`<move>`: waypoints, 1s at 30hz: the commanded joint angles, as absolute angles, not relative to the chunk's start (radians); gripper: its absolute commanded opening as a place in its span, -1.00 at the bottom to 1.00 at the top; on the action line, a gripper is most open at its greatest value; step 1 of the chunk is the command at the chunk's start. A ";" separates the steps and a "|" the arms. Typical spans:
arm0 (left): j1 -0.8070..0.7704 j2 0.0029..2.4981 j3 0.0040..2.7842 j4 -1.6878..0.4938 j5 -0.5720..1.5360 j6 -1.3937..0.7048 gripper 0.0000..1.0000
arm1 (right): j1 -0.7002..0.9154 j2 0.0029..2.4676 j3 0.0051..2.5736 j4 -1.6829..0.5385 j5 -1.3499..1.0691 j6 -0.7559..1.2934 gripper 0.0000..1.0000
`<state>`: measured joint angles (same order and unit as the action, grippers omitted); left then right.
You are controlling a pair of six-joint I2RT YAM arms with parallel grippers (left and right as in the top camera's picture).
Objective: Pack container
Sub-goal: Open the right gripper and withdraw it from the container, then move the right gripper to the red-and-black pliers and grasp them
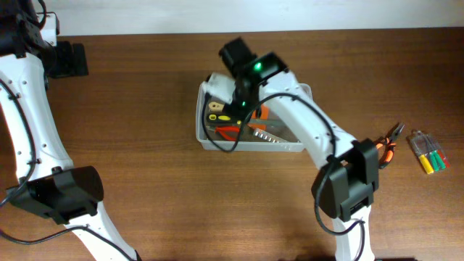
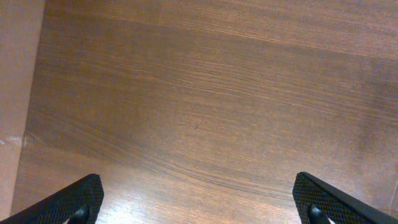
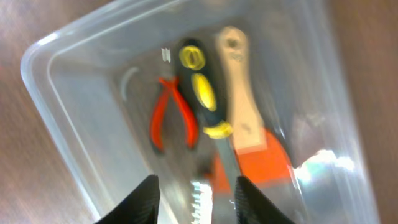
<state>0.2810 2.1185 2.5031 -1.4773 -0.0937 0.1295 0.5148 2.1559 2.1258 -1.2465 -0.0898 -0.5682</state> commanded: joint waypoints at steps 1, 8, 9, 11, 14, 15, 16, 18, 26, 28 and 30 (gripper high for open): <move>0.284 2.123 2.501 -1.478 -0.083 0.117 0.99 | 0.424 2.130 2.291 -1.335 -0.007 -0.382 -0.15; 0.284 2.123 2.501 -1.478 -0.083 0.117 0.99 | 0.146 2.130 2.557 -1.563 -0.026 -0.137 0.17; 0.284 2.123 2.501 -1.478 -0.083 0.117 0.99 | 0.099 2.130 2.572 -1.576 -0.026 -0.094 0.16; 0.284 2.123 2.501 -1.478 -0.083 0.117 0.98 | 0.006 2.130 2.576 -1.591 -0.026 0.018 0.15; 0.284 2.123 2.501 -1.478 -0.083 0.117 0.98 | -0.141 2.135 2.553 -1.619 -0.024 0.215 0.13; 0.284 2.123 2.501 -1.478 -0.083 0.117 0.99 | -0.184 2.135 2.534 -1.629 -0.025 0.297 0.11; 0.284 2.123 2.501 -1.478 -0.083 0.117 0.98 | -0.225 2.135 2.515 -1.644 -0.025 0.374 0.08; 0.284 2.123 2.501 -1.478 -0.083 0.117 0.98 | -0.300 2.135 2.467 -1.662 -0.026 0.456 0.08; 0.284 2.123 2.501 -1.478 -0.083 0.117 0.99 | -0.405 2.135 2.174 -1.625 -0.017 0.458 0.01; 0.284 2.123 2.501 -1.478 -0.083 0.117 0.99 | -0.399 2.135 2.085 -1.580 -0.008 0.458 0.01; 0.284 2.123 2.501 -1.478 -0.083 0.117 0.98 | -0.400 2.135 1.998 -1.523 0.002 0.458 0.01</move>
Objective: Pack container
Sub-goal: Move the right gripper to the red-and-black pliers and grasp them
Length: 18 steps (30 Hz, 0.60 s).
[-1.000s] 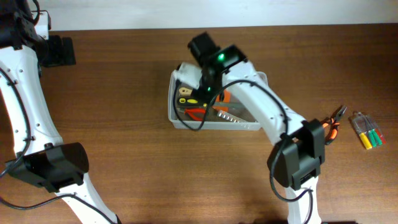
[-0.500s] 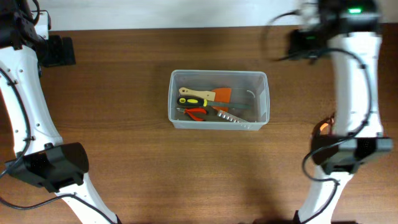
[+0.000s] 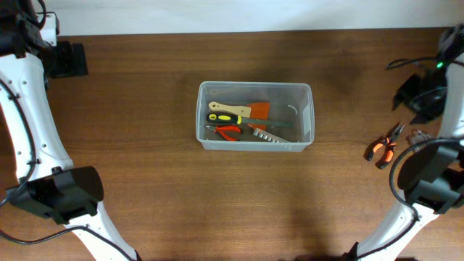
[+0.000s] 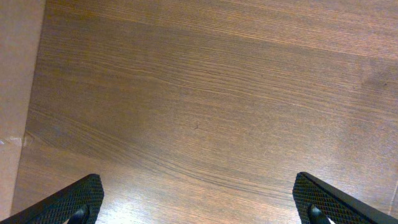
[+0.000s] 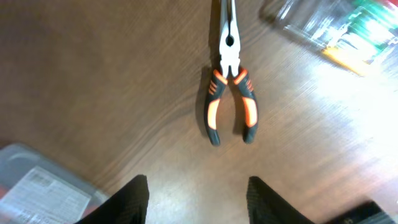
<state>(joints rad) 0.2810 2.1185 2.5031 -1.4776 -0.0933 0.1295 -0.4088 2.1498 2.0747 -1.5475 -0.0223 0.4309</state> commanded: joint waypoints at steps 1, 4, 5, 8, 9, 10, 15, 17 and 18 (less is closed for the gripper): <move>0.284 2.123 2.501 -1.478 -0.083 0.117 0.98 | -0.400 2.135 1.949 -1.488 0.005 0.458 0.01; 0.284 2.123 2.501 -1.478 -0.083 0.117 0.99 | -0.401 2.135 1.837 -1.396 0.013 0.458 0.01; 0.284 2.123 2.501 -1.478 -0.083 0.117 0.99 | -0.401 2.135 1.806 -1.369 0.017 0.457 0.00; 0.284 2.123 2.501 -1.478 -0.083 0.117 0.99 | -0.400 2.135 1.723 -1.292 0.020 0.442 0.01; 0.284 2.123 2.501 -1.478 -0.083 0.117 0.98 | -0.400 2.135 1.700 -1.272 0.020 0.442 0.01; 0.284 2.123 2.501 -1.478 -0.083 0.117 0.98 | -0.398 2.135 1.679 -1.254 0.020 0.440 0.01; 0.284 2.123 2.501 -1.478 -0.083 0.117 0.99 | -0.393 2.135 1.580 -1.156 0.012 0.435 0.01; 0.284 2.123 2.501 -1.478 -0.083 0.117 0.99 | -0.394 2.135 1.552 -1.124 0.012 0.435 0.00; 0.284 2.123 2.501 -1.478 -0.083 0.117 0.99 | -0.395 2.135 1.542 -1.108 0.013 0.435 0.00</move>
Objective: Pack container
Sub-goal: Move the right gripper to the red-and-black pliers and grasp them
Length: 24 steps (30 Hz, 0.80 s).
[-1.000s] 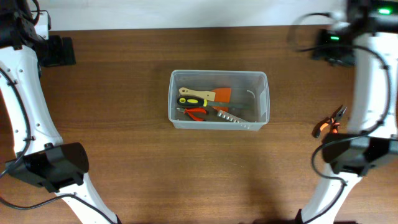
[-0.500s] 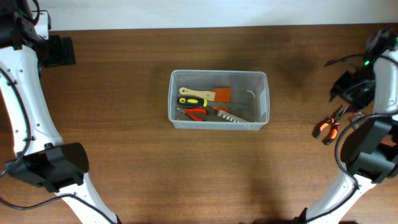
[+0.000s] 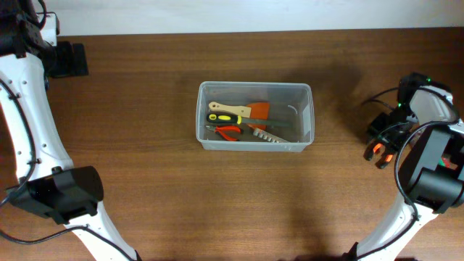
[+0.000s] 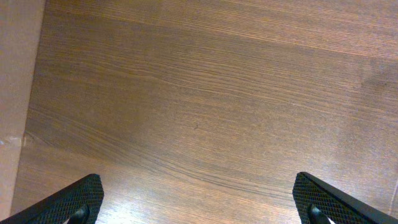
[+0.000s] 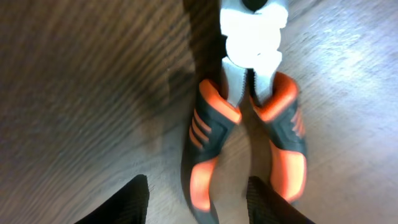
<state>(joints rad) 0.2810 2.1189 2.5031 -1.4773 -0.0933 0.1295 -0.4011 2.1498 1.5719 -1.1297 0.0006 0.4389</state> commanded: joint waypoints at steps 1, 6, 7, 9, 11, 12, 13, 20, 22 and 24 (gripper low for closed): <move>0.284 2.123 2.501 -1.478 -0.083 0.117 0.99 | -0.395 2.135 1.533 -1.094 0.013 0.435 0.00; 0.284 2.123 2.501 -1.478 -0.083 0.117 0.99 | -0.395 2.135 1.507 -1.039 0.013 0.453 -0.01; 0.284 2.123 2.501 -1.478 -0.083 0.117 0.98 | -0.395 2.135 1.501 -1.025 0.012 0.455 -0.03; 0.284 2.123 2.501 -1.478 -0.083 0.117 0.98 | -0.394 2.135 1.483 -0.984 0.012 0.468 -0.10; 0.284 2.123 2.501 -1.478 -0.083 0.117 0.99 | -0.394 2.135 1.466 -0.960 0.012 0.487 -0.22; 0.284 2.123 2.501 -1.478 -0.083 0.117 0.98 | -0.394 2.135 1.459 -0.952 0.011 0.493 -0.26; 0.284 2.123 2.501 -1.478 -0.083 0.117 0.99 | -0.394 2.135 1.454 -0.950 0.011 0.498 -0.33; 0.284 2.123 2.501 -1.478 -0.083 0.117 0.99 | -0.393 2.135 1.446 -0.957 0.008 0.507 -0.56; 0.284 2.123 2.501 -1.478 -0.083 0.117 0.98 | -0.393 2.135 1.446 -0.966 0.008 0.506 -0.58; 0.284 2.123 2.501 -1.478 -0.083 0.117 0.98 | -0.393 2.135 1.446 -0.974 0.008 0.506 -0.60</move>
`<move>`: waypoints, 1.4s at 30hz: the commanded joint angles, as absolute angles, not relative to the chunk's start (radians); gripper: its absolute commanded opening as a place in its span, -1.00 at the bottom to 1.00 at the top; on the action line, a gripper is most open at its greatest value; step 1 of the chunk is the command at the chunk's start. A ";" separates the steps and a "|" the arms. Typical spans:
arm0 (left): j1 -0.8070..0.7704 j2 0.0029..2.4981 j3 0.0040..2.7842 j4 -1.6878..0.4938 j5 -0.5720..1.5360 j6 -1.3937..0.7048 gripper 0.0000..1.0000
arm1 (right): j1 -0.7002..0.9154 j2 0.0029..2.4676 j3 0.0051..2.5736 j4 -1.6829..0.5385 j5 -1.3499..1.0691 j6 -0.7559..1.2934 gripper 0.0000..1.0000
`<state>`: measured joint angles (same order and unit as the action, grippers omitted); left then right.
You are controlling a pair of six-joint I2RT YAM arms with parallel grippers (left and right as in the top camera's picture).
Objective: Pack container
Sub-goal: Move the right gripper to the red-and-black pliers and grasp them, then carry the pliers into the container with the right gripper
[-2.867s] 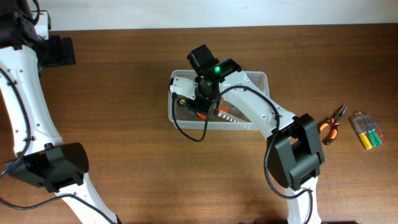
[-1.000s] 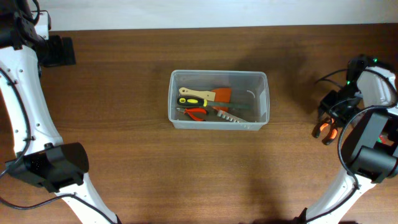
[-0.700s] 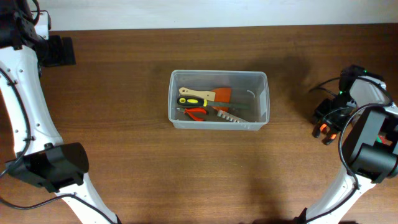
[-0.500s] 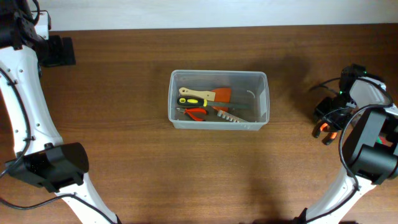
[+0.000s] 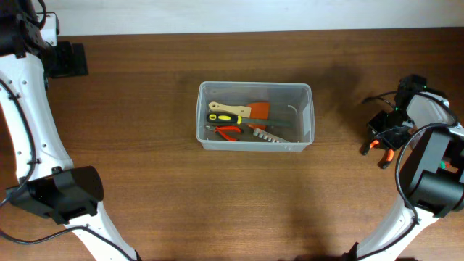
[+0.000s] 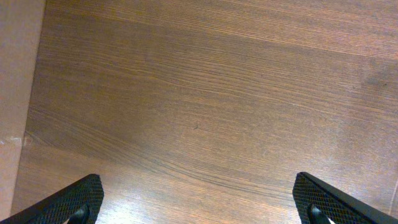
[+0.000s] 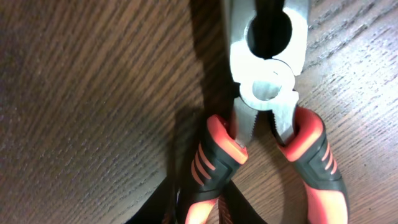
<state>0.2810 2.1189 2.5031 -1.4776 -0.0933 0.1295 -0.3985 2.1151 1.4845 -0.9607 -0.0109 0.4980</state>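
Note:
The clear plastic container (image 5: 309, 109) stands mid-table and holds a yellow-and-black handled tool (image 5: 226, 118), a wood-handled orange scraper (image 5: 250, 110), small red pliers (image 5: 228, 131) and a toothed blade. At the right edge lie orange-and-black pliers (image 7: 267, 87), seen as orange tips (image 5: 372, 143) in the overhead view. My right gripper (image 7: 199, 214) is shut on their left handle, a dark finger on each side of it, and sits low over them (image 5: 383, 138). My left gripper (image 6: 202, 211) is open over bare wood at the far left (image 5: 69, 59).
The wooden table's left edge (image 6: 22, 93) runs beside the left gripper. My right arm (image 5: 435, 167) covers the table's right edge near the pliers. Both arm bases stand along the front edge.
My right gripper's fingers stood wide apart beside the pliers' handles; now they are shut on the left handle, closer to the table. The pliers lie turned slightly. The left arm has not moved.
My right gripper was first open inside the container over the tools there. Then it was at the table's right side, high above the orange-and-black pliers. It then hung open close over their handles, and now it is shut on one handle. The left arm stayed put.

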 commanded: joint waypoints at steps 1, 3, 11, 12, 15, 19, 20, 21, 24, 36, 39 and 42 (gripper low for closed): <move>0.284 2.123 2.501 -1.478 -0.083 0.117 0.99 | -0.393 2.135 1.446 -0.978 0.009 0.506 -0.63; 0.284 2.123 2.501 -1.478 -0.083 0.117 0.99 | -0.393 2.135 1.446 -0.982 0.009 0.506 -0.69; 0.284 2.123 2.501 -1.478 -0.083 0.117 0.99 | -0.393 2.132 1.448 -0.996 0.008 0.478 -0.92; 0.284 2.123 2.501 -1.478 -0.083 0.117 0.99 | -0.393 2.130 1.448 -0.998 0.009 0.467 -0.92; 0.284 2.123 2.501 -1.478 -0.083 0.117 0.99 | -0.393 2.110 1.454 -1.015 0.010 0.407 -0.92; 0.284 2.123 2.501 -1.478 -0.083 0.117 0.99 | -0.390 2.031 1.491 -1.056 0.012 0.343 -0.92; 0.284 2.123 2.501 -1.478 -0.083 0.117 0.98 | -0.387 2.003 1.509 -1.074 0.012 0.343 -0.92; 0.284 2.123 2.501 -1.478 -0.083 0.117 0.99 | -0.381 1.968 1.533 -1.095 0.011 0.343 -0.92; 0.284 2.123 2.501 -1.478 -0.083 0.117 0.99 | -0.349 1.872 1.607 -1.140 -0.008 0.292 -0.92; 0.284 2.123 2.501 -1.478 -0.083 0.117 0.98 | 0.039 1.645 1.851 -1.195 -0.094 0.050 -0.92; 0.284 2.123 2.501 -1.478 -0.083 0.117 0.99 | 0.159 1.661 1.851 -1.184 -0.104 -0.065 -0.92; 0.284 2.123 2.501 -1.478 -0.083 0.117 0.99 | 0.264 1.708 1.851 -1.186 -0.104 -0.196 -0.92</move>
